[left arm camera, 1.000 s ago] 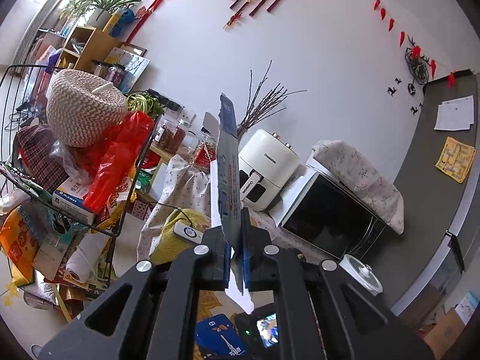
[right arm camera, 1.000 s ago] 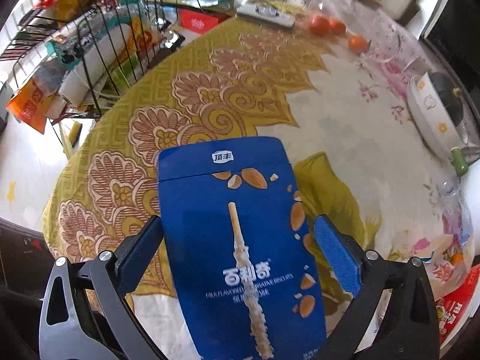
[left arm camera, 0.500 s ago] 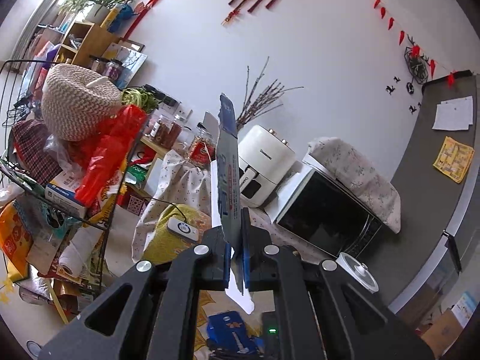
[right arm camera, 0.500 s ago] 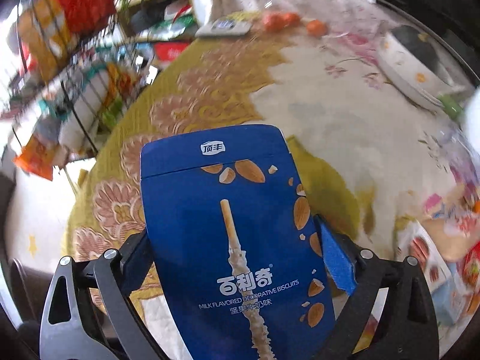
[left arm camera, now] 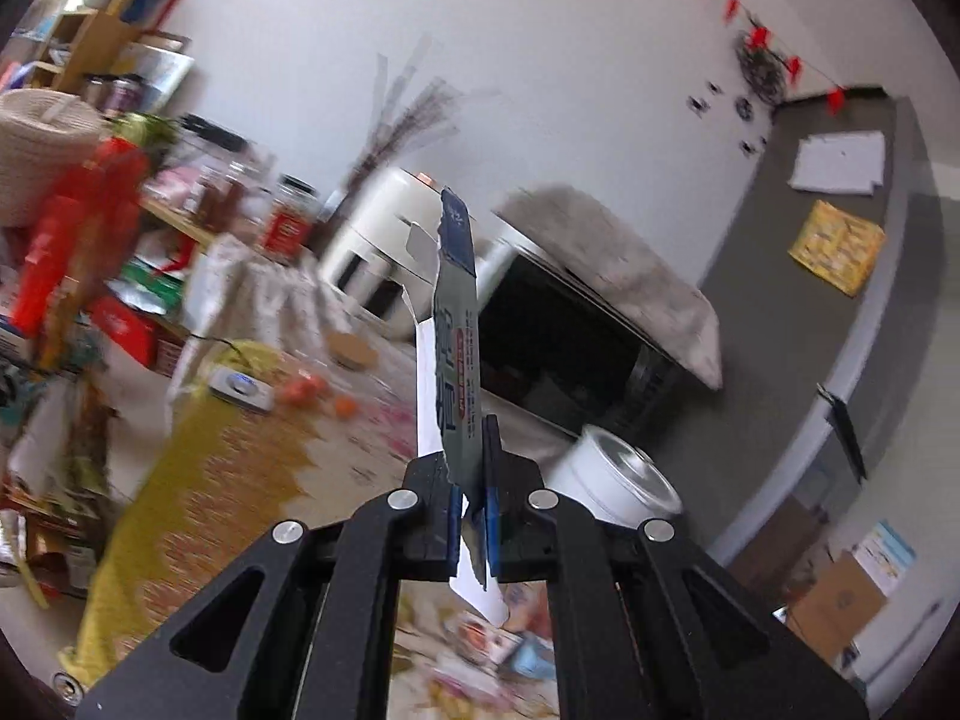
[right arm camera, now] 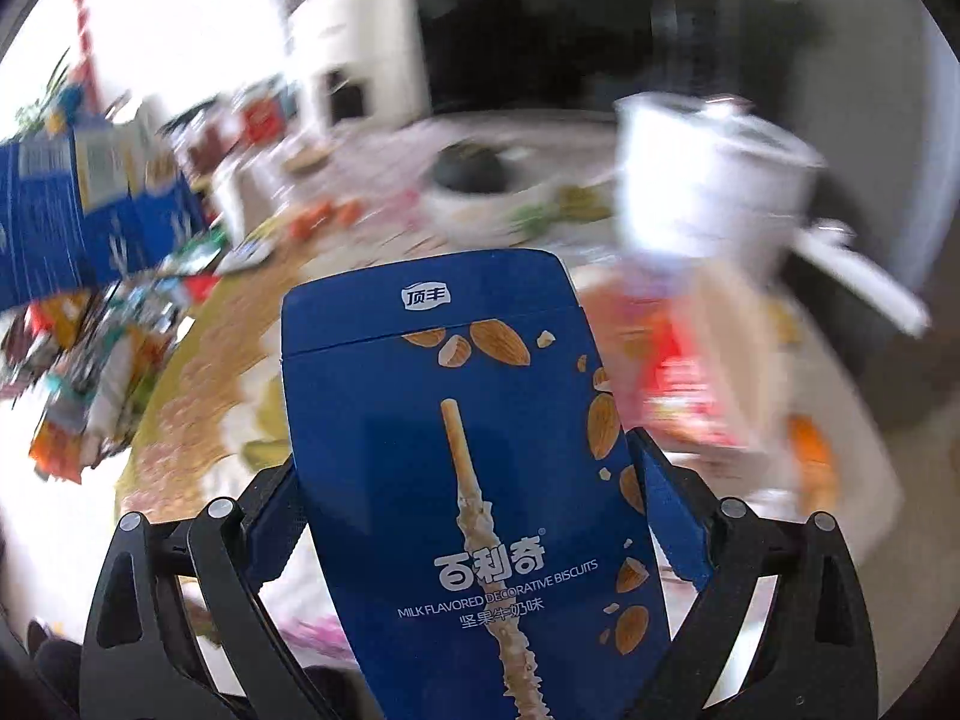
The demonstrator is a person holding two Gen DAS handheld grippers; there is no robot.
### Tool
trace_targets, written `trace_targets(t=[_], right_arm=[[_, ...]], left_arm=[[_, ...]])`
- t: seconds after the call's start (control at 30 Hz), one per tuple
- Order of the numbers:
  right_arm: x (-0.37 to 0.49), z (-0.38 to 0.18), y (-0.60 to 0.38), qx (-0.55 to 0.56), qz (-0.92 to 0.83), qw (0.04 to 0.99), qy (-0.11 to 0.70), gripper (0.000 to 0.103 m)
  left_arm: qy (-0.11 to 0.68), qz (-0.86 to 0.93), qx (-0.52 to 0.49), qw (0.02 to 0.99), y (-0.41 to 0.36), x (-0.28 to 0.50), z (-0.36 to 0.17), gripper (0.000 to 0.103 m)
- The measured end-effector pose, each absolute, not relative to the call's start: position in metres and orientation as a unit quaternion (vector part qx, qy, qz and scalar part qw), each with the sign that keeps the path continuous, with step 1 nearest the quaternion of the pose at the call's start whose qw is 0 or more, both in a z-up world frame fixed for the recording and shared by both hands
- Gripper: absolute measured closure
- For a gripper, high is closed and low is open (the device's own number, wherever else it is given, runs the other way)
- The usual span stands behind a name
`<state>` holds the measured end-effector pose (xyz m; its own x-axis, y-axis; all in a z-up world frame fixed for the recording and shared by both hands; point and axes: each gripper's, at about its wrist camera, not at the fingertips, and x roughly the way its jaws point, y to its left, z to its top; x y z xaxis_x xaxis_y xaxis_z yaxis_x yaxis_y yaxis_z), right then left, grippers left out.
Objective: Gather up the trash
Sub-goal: 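Grasp the blue almond biscuit bag with the right gripper and lift it, then drop the blue box and blue bag into the white bin with both grippers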
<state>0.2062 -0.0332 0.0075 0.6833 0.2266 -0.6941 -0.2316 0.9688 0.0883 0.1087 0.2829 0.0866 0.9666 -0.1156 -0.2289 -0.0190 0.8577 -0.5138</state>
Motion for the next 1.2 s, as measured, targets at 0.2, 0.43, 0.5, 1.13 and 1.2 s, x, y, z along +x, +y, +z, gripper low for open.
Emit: trace_targets(t=[0.2, 0.43, 0.5, 1.13, 1.2], right_arm=[[0.166, 0.031, -0.131, 0.031, 0.041, 0.944, 0.327, 0.011], [0.130, 0.019, -0.212, 0.078, -0.029, 0.947, 0.310, 0.011], [0.124, 0.018, -0.225, 0.092, -0.042, 0.946, 0.308, 0.011], [0.095, 0.031, -0.265, 0.110, -0.086, 0.955, 0.260, 0.011], [0.093, 0.031, -0.263, 0.106, -0.087, 0.956, 0.258, 0.011]], left_arm=[[0.170, -0.110, -0.230, 0.952, 0.200, 0.125, 0.082, 0.097], [0.258, -0.230, -0.190, 0.919, 0.104, 0.134, 0.057, 0.097], [0.291, -0.262, -0.181, 0.902, 0.077, 0.135, 0.044, 0.097], [0.518, -0.325, -0.037, 0.791, -0.056, 0.124, -0.075, 0.065], [0.509, -0.318, -0.039, 0.799, -0.053, 0.124, -0.072, 0.065]])
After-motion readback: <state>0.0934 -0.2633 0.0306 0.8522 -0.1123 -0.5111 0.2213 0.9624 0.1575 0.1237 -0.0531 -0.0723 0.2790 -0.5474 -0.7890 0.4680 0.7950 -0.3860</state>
